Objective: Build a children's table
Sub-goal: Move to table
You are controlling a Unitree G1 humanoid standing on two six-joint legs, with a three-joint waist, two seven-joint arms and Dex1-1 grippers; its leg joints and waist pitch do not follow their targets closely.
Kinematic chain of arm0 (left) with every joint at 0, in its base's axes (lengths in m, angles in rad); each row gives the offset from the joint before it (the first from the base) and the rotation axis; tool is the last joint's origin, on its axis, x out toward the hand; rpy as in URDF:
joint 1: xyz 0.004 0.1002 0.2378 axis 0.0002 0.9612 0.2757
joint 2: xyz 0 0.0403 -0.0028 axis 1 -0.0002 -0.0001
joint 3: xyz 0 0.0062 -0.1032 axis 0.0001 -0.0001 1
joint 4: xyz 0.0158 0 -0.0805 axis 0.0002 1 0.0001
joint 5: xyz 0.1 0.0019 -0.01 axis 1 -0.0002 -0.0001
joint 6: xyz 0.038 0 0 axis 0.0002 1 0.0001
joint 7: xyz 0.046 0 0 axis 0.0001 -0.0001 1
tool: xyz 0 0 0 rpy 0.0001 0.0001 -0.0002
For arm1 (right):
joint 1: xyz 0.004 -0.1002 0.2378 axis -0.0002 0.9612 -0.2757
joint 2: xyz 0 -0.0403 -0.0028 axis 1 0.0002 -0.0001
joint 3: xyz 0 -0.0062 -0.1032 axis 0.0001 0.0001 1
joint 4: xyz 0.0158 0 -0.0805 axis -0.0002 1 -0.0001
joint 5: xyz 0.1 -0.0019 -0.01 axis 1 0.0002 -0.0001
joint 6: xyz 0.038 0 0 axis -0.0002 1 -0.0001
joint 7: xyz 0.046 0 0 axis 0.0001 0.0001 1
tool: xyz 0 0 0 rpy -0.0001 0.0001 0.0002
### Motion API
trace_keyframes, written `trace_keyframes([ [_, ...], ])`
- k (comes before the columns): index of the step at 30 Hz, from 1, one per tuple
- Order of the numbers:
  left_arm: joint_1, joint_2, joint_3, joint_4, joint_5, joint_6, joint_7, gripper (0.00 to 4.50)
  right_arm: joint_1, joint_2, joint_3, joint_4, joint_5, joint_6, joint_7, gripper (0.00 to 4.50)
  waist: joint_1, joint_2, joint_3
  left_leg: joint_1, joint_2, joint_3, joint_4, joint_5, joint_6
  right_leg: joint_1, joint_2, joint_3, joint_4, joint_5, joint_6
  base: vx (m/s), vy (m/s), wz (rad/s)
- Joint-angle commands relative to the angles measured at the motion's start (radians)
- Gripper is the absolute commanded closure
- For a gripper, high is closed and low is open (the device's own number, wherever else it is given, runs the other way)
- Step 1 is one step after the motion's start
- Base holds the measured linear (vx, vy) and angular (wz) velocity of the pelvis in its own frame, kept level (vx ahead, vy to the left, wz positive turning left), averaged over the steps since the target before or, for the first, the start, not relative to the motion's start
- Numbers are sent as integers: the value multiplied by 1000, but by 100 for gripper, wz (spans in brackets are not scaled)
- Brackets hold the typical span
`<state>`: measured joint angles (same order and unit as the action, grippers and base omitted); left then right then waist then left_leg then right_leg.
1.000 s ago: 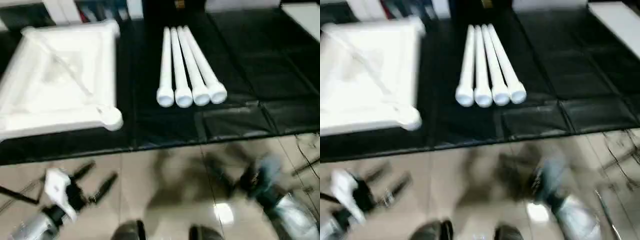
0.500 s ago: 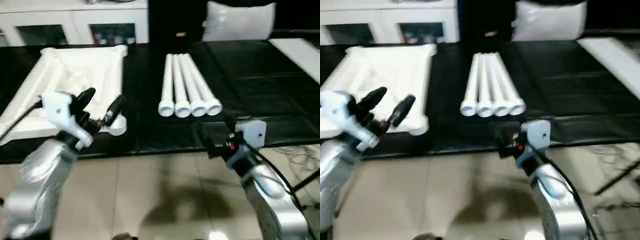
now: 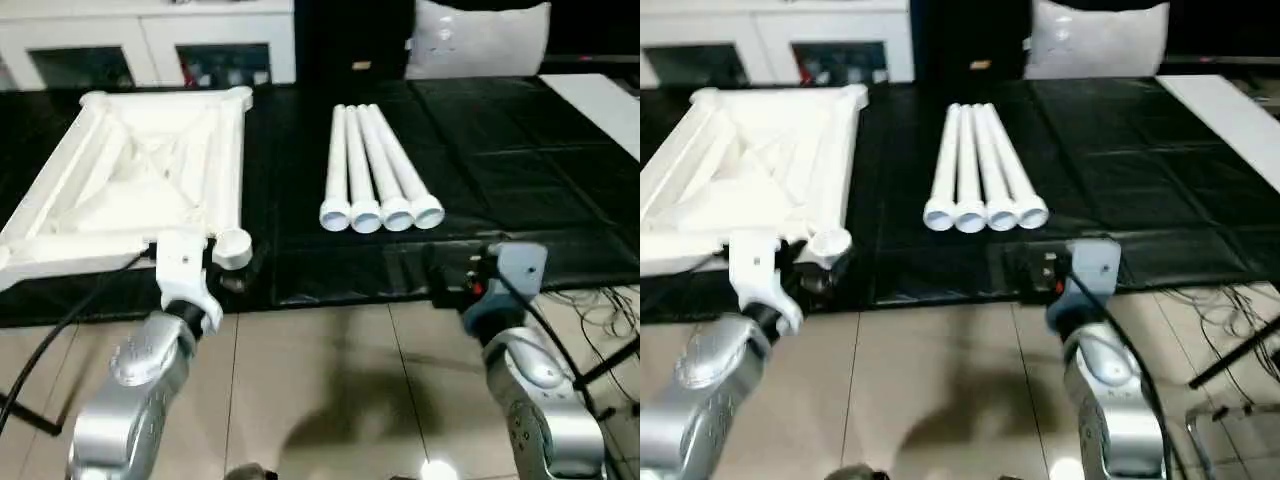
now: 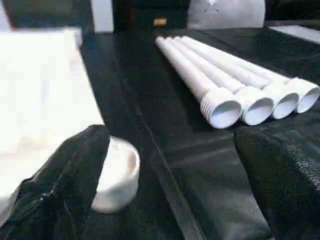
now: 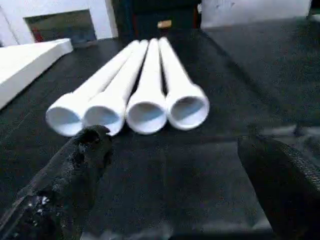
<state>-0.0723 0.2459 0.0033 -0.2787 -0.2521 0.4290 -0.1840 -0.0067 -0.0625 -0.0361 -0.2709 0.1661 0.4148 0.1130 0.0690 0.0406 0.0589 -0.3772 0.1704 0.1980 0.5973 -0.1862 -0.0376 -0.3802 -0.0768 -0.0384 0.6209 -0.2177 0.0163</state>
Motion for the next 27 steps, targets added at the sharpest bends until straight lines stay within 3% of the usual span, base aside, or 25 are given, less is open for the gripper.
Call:
trace_keyframes([
  [1,-24,19,28,17,8,8,-2,8,-11,1,29,8,-12,-3,4,0,25,-11,-54,-22,37,-47,-11,-190,105,58,-185,113,-148,-459,-111,0,0,0],
  [2,-48,22,39,22,3,18,5,8,-23,1,31,23,-19,-12,-3,0,37,8,-54,-33,54,-77,40,-140,131,56,-254,150,-170,-561,-120,-30,96,-9],
  [3,-62,12,49,33,5,31,32,8,-26,2,29,45,-21,-29,-4,0,42,15,-51,-60,60,-112,68,-125,138,64,-279,159,-167,-605,-141,-30,96,-9],
  [4,-69,2,55,39,10,42,52,8,-27,5,25,58,-21,-34,-3,0,40,27,-53,-50,60,-122,14,-116,133,52,-203,110,-147,-532,-186,-21,160,-10],
  [5,-68,0,56,37,8,49,54,8,-27,-2,32,58,-29,-28,0,0,31,37,-56,-36,55,-111,-31,-132,128,41,-128,67,-119,-461,-200,8,180,3],
  [6,-58,-14,53,25,-6,52,47,8,-27,-21,50,41,-44,5,9,0,-2,53,-74,33,47,-97,-63,-143,137,-5,-10,7,-54,-270,-188,8,180,3],
  [7,-54,-17,51,21,-10,47,40,8,-27,-25,54,32,-44,16,11,0,-15,62,-74,41,51,-106,-68,-148,143,-14,12,-7,-29,-182,-173,2,183,10],
  [8,-41,-16,43,24,12,44,49,8,-28,-18,47,15,-20,43,17,0,-17,61,-68,30,65,-106,-93,-193,113,-13,18,-18,-3,-93,-137,-34,167,10],
  [9,-30,-19,39,17,15,46,53,8,-28,-12,39,11,0,50,24,0,-15,69,-66,15,66,-105,-115,-312,12,-4,8,-16,1,-55,-104,-34,167,10],
  [11,-9,-34,35,-9,10,43,61,8,-33,3,21,12,40,60,34,0,-25,57,-62,16,38,-104,-120,-536,-130,3,-25,2,-33,-67,-68,-42,83,4],
  [12,-9,-34,35,-9,10,43,61,8,-33,3,21,12,40,60,34,0,-25,46,-57,20,27,-103,-112,-638,-155,-1,-45,16,-62,-172,-45,-41,56,1],
  [14,-2,-47,34,-21,-4,50,59,8,-46,0,26,30,48,35,54,0,-27,30,-51,33,18,-106,-96,-721,-137,-8,-66,31,-97,-424,-21,0,0,0],
  [15,-6,-47,31,-18,1,51,61,8,-51,-7,34,36,36,32,57,0,-30,28,-48,37,16,-106,-94,-744,-130,-8,-68,32,-105,-483,-15,0,0,0],
  [16,-14,-43,26,-11,13,49,63,8,-62,-24,60,47,2,14,63,0,-35,17,-43,47,13,-109,-91,-773,-109,-3,-69,25,-120,-600,1,0,0,0],
  [17,-20,-42,26,-5,21,48,64,8,-69,-32,74,52,-15,8,64,0,-41,16,-39,53,12,-108,-92,-793,-100,0,-65,19,-128,-646,7,0,0,0],
  [18,-24,-37,28,-4,26,47,62,8,-78,-32,84,59,-14,8,74,0,-31,6,-24,-31,-18,-134,-132,-803,-58,71,-86,-34,-129,-728,34,0,0,0],
  [19,-28,-29,33,-4,30,48,58,8,-89,-26,90,70,-3,14,86,0,-31,36,-36,-84,-43,-121,-184,-801,-56,145,-58,-52,-45,-650,21,-67,-36,21],
  [20,-30,-21,39,-5,35,49,55,8,-98,-20,94,80,7,20,96,0,-27,46,-41,-93,-55,-117,-207,-810,-58,173,-36,-60,9,-573,3,-61,-49,57],
  [21,-32,-14,44,-2,38,52,54,8,-105,-19,101,92,6,18,103,0,-26,30,-49,-64,-71,-105,-198,-735,-43,158,-36,-48,-5,-499,-34,-61,-49,57],
  [22,-32,-11,46,-1,39,53,53,8,-109,-20,106,97,5,15,106,0,-29,2,-46,-25,-75,-101,-151,-677,-33,114,-80,-37,-81,-591,-52,-10,-104,77],
  [23,-33,-7,47,1,42,54,53,8,-113,-22,110,103,5,11,111,0,-31,-29,-26,100,-87,-102,119,-371,39,17,-233,-25,-269,-906,-112,7,-67,68],
  [24,-32,3,44,0,50,51,50,8,-118,-20,117,111,13,11,123,0,-40,-20,-8,5,-32,-137,177,-145,61,111,-303,-6,-267,-942,-125,7,-67,68],
  [25,-31,7,43,-4,51,54,47,8,-120,-20,119,114,13,10,126,0,-41,-10,7,-4,-17,-139,181,-144,41,122,-306,-36,-257,-961,-105,57,30,51],
  [26,-26,14,40,-10,51,59,40,8,-122,-19,123,117,12,8,129,0,-42,-3,12,21,8,-136,157,-265,24,152,-289,-107,-248,-951,-94,76,76,73],
  [27,-21,17,37,-13,52,61,36,8,-123,-24,133,117,7,-1,135,0,-54,35,2,50,15,-136,55,-478,-4,188,-205,-175,-196,-781,-87,76,76,73],
])
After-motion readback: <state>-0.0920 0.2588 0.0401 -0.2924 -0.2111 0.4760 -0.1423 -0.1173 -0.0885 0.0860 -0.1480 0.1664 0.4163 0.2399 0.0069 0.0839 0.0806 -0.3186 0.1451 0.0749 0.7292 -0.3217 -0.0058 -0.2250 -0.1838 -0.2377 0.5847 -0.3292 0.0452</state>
